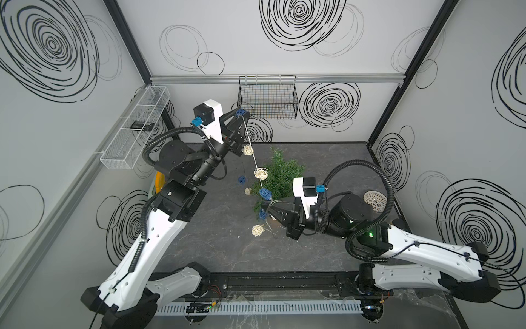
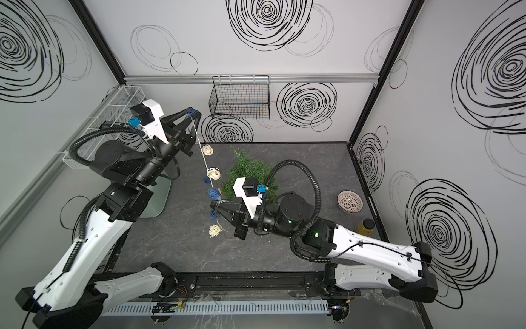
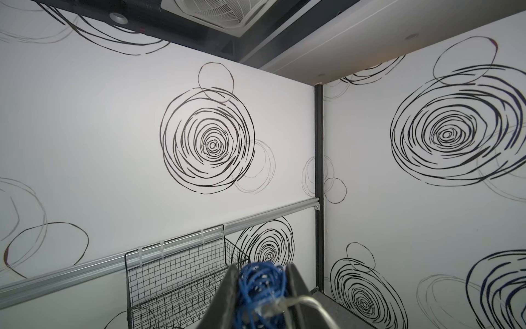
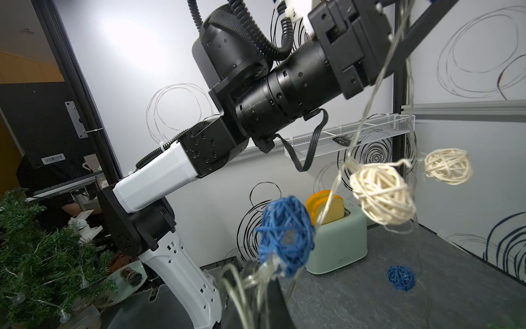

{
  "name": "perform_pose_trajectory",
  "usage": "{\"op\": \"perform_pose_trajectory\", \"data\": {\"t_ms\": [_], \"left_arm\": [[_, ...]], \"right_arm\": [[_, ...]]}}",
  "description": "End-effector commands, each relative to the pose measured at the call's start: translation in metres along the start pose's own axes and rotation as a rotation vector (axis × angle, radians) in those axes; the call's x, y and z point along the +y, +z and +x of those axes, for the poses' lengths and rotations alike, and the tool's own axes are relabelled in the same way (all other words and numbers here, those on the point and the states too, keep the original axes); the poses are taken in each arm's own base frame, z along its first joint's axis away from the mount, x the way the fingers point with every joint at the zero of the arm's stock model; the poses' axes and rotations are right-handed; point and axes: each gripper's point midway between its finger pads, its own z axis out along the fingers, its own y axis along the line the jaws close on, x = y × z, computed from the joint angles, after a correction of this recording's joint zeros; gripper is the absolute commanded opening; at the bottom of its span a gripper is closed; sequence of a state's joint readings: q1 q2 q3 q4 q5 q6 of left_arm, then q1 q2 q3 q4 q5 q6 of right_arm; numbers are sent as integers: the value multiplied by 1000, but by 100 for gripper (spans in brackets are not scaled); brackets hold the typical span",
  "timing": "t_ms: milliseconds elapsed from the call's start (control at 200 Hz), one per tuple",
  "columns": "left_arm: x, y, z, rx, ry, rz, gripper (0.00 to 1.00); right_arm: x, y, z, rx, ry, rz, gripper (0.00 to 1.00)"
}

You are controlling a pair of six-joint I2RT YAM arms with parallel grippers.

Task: Remove string lights from the small christmas tree
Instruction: Remove the light string from the Christmas tree.

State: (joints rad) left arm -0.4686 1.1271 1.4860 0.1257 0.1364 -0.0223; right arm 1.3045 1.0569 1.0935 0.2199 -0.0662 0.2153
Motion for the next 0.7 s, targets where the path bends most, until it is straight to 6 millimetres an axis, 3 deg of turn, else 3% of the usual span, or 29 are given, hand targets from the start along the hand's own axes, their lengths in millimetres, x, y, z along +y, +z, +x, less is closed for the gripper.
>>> {"op": "perform_pose_trajectory", "data": {"t_ms": [0, 100, 275, 345, 500, 695], "left_arm": [[22, -10, -92, -257, 58, -122, 28], [27, -5, -88, -230, 88, -150, 28], [46, -9, -39, -182, 50, -192, 28], [56, -8, -29, -168, 22, -199, 27], [72, -1, -33, -175, 46, -235, 27], [90, 25, -32, -171, 76, -270, 25]], "right_arm": [[15, -8, 57, 216, 19, -78, 0], [14, -10, 58, 217, 17, -73, 0], [16, -11, 60, 224, 15, -84, 0], [17, -9, 63, 241, 13, -93, 0], [17, -9, 67, 254, 10, -97, 0], [15, -8, 64, 250, 3, -88, 0]]}}
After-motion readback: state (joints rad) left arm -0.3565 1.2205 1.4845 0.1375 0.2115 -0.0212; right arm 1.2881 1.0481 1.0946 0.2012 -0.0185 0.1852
